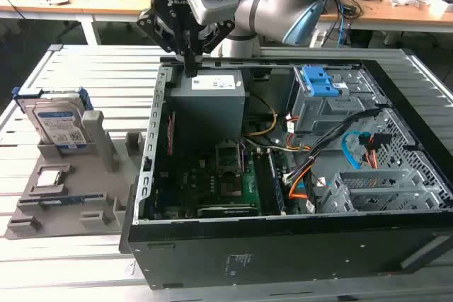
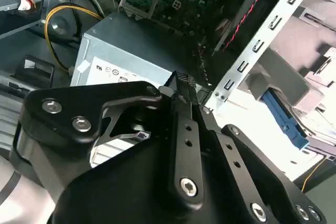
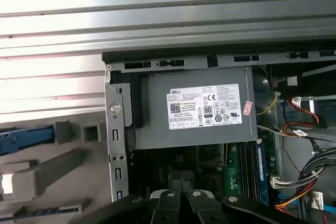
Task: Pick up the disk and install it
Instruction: 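Reach for the disk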
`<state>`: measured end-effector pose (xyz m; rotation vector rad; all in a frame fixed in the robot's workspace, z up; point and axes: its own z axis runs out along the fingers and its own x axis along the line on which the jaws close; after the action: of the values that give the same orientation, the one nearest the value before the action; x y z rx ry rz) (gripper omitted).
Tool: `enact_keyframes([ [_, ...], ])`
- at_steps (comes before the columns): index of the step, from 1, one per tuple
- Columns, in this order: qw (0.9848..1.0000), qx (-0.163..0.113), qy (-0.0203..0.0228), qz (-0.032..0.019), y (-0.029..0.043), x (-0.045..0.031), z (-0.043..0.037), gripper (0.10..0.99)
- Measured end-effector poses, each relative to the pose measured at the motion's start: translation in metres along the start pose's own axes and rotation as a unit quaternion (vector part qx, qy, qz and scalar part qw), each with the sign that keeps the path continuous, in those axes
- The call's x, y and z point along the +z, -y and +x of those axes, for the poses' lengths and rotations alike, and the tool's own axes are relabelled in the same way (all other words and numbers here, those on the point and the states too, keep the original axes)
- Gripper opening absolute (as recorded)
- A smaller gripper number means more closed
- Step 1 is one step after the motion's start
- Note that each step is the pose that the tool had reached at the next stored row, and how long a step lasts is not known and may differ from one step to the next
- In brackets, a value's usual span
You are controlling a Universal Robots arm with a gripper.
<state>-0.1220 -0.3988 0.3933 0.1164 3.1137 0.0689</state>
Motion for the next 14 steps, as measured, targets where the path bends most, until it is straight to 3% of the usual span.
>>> enact_keyframes([
  [1,1.0,0.0,0.0,0.0,0.0002,-0.0001,0.0034,0.106],
  [2,1.0,0.0,0.0,0.0,0.0013,-0.0005,0.0176,0.106],
  [4,1.0,0.0,0.0,0.0,0.0022,-0.0008,0.0297,0.106],
  [11,1.0,0.0,0.0,0.0,0.0035,-0.0013,0.0466,0.106],
  [14,1.0,0.0,0.0,0.0,0.0037,-0.0013,0.0499,0.106],
])
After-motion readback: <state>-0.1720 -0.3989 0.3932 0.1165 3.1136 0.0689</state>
